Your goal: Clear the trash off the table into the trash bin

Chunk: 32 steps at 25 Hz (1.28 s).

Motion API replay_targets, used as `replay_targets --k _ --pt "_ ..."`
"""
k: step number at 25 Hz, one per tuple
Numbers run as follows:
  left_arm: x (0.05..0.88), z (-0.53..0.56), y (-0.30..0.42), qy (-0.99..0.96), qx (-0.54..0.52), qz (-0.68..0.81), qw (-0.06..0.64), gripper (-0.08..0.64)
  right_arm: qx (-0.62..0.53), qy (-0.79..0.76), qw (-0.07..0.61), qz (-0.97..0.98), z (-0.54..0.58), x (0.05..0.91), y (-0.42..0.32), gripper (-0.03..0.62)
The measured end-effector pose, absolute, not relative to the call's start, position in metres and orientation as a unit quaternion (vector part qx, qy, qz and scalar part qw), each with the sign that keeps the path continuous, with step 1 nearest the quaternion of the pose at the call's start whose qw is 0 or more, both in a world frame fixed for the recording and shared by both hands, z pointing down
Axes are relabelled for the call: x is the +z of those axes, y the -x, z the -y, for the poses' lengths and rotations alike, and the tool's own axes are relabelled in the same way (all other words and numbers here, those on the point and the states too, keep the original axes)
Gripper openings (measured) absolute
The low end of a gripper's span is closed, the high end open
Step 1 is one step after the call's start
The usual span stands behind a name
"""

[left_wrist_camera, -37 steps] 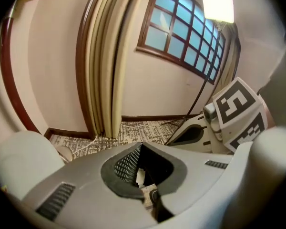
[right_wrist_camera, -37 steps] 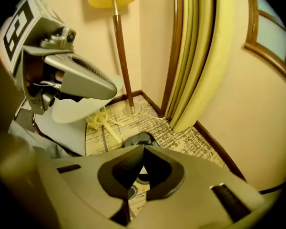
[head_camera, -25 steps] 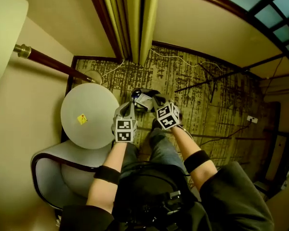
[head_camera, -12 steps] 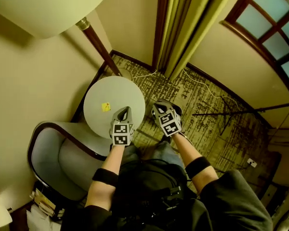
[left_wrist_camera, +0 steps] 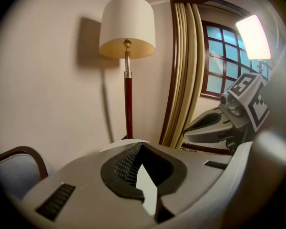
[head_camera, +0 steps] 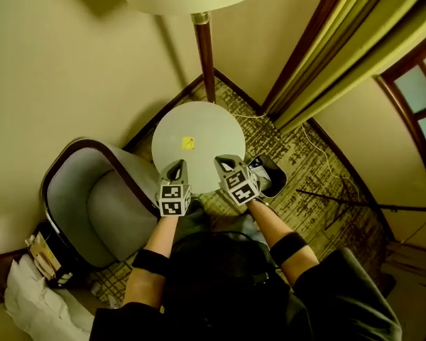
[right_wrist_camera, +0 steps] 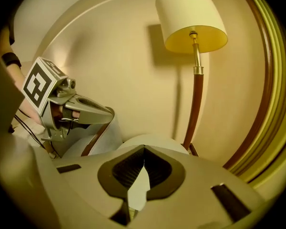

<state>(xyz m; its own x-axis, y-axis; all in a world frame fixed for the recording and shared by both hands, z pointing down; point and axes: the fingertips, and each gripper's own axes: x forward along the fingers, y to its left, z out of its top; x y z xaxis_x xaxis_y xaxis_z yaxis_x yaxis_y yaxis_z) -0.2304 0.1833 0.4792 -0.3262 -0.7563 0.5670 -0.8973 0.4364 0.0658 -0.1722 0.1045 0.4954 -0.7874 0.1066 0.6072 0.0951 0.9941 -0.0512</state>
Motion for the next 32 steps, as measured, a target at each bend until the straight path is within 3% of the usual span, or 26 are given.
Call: replay_targets --k 15,16,19,32 --pt "0.514 -0.189 0.243 -0.534 0.159 0.773 0.304 0.017 0.011 0.064 0.343 0.937 -0.127 0.505 0.181 0.0" --pt "0.516 -0.184 0.243 -0.543 0.169 0.763 0.308 0.068 0.013 0.063 0.345 0.936 -0.126 0.506 0.181 0.0" --pt "0.537 -0.168 0.252 -0.572 0.208 0.73 0.31 0.129 0.015 0.063 0.351 0.934 -0.119 0.519 0.186 0.0" --pt "0.678 -0.118 0.31 -0.693 0.392 0.531 0.29 0.32 0.073 0.039 0.378 0.922 -0.108 0.622 0.224 0.0"
